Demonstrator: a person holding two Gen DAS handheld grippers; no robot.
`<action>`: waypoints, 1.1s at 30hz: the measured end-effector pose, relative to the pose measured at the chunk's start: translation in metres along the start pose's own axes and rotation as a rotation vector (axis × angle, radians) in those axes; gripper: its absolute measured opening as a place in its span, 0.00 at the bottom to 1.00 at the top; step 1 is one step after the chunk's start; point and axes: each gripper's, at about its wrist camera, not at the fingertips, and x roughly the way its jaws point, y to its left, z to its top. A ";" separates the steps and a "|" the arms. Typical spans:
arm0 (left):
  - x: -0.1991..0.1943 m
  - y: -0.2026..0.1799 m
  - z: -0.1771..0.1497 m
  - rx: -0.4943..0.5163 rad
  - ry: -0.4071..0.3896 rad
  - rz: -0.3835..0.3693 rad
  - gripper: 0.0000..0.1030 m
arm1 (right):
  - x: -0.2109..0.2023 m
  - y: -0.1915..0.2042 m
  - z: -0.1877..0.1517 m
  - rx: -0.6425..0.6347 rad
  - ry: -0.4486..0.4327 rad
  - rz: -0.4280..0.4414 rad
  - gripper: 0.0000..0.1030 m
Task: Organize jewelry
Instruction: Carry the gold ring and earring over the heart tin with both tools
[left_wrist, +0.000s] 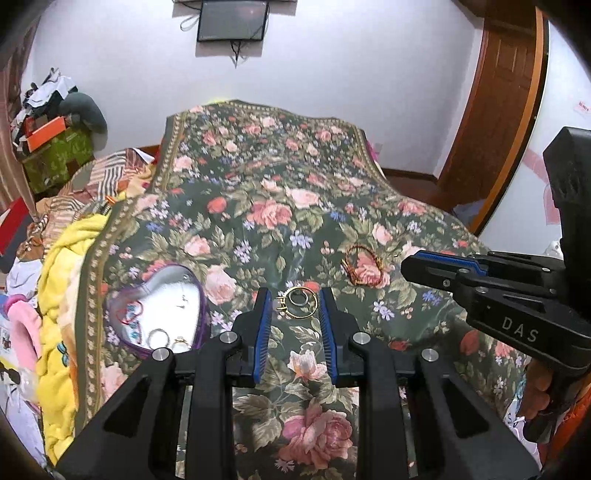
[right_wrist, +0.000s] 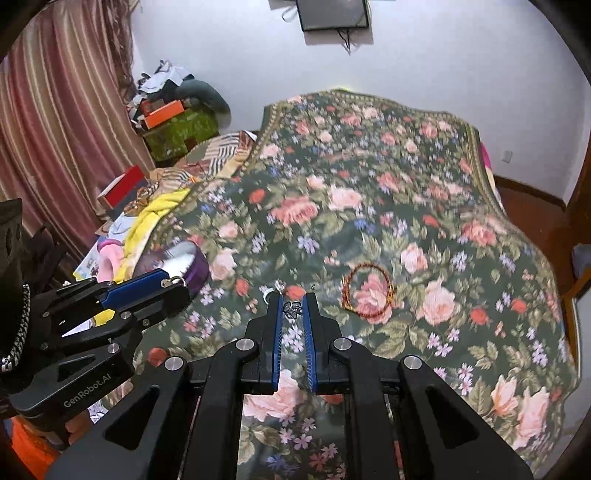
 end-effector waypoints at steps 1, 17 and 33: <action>-0.004 0.002 0.001 -0.002 -0.011 0.002 0.24 | -0.003 0.004 0.003 -0.008 -0.013 -0.002 0.09; -0.056 0.038 0.015 -0.032 -0.149 0.070 0.24 | -0.025 0.055 0.036 -0.107 -0.130 0.031 0.09; -0.068 0.093 0.013 -0.101 -0.197 0.146 0.24 | 0.004 0.101 0.045 -0.206 -0.104 0.075 0.09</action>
